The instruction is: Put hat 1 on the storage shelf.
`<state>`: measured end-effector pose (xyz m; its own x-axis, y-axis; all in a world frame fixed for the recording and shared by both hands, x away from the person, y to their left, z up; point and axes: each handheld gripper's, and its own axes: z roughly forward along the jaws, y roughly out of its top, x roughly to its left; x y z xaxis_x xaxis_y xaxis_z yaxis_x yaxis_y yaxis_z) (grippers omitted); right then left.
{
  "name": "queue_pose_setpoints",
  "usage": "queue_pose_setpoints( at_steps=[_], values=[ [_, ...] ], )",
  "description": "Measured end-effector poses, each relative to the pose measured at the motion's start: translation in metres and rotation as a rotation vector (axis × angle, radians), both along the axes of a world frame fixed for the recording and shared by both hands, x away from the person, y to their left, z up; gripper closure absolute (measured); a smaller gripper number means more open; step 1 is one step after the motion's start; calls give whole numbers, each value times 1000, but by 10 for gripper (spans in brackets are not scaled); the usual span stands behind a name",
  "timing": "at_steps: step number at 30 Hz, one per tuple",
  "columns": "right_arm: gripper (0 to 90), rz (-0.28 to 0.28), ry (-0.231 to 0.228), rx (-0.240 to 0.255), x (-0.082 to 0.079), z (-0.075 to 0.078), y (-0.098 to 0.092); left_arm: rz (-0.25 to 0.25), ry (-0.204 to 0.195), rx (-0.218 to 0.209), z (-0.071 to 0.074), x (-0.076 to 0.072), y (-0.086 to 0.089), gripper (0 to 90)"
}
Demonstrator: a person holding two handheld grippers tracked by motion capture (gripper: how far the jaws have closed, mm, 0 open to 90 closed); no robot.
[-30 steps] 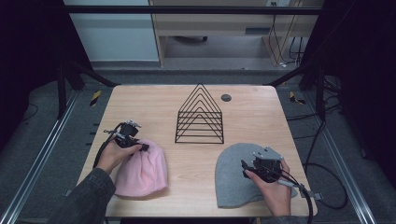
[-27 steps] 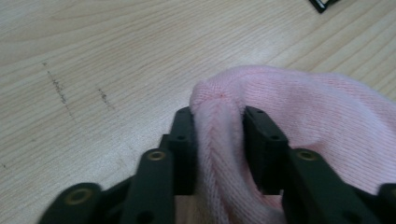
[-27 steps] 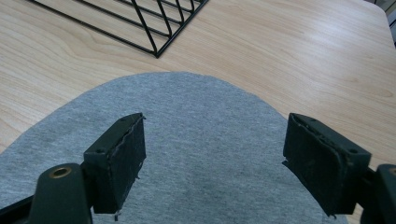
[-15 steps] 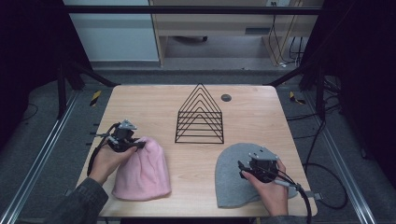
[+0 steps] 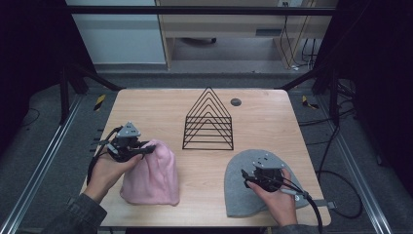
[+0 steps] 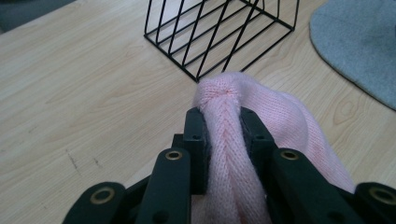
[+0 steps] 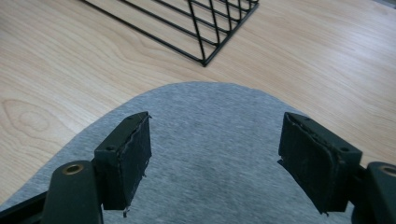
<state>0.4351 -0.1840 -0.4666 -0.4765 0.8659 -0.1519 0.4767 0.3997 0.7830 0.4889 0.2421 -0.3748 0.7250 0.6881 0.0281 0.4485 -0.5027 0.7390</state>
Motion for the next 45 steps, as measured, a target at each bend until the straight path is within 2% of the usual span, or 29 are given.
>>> queue_pose_setpoints(
  at_steps=[2, 6, 10, 13, 16, 22, 24, 26, 27, 32, 36, 42, 43, 45],
  values=[
    [254, 8, 1, -5, -1, 0, 2, 1, -26, -28, 13, -4, 2, 756],
    [276, 31, -26, 36, -3, 9, 7, 0, -49, -80, 24, -8, 2, 760],
    [298, 45, -38, 59, 1, 19, 17, -4, -68, -83, 28, -10, -4, 763],
    [333, 95, -45, 73, 3, 32, 30, -3, -88, -94, 35, -9, -7, 764],
    [367, 178, -22, 112, 5, 44, 49, -3, -104, -104, 43, -8, -9, 764],
    [348, 293, -33, 80, 9, 59, 90, -18, -133, -122, 60, -6, -12, 764],
    [337, 318, -31, 65, 11, 62, 103, -24, -139, -133, 67, -7, -12, 764],
    [333, 341, -26, 69, 13, 65, 113, -25, -144, -135, 70, -8, -12, 764],
    [332, 344, -21, 76, 13, 66, 117, -24, -153, -140, 77, -9, -13, 764],
    [346, 371, 5, 104, 18, 65, 133, -36, -172, -145, 89, -9, -17, 763],
    [370, 396, 41, 131, 21, 59, 144, -40, -168, -153, 93, -9, -20, 763],
    [418, 439, 79, 123, 23, 48, 161, -54, -159, -155, 94, -9, -27, 762],
    [449, 441, 85, 115, 24, 47, 164, -58, -159, -155, 95, -9, -28, 762],
    [581, 450, 74, 113, 25, 46, 166, -58, -156, -157, 95, -9, -29, 761]
  ],
)
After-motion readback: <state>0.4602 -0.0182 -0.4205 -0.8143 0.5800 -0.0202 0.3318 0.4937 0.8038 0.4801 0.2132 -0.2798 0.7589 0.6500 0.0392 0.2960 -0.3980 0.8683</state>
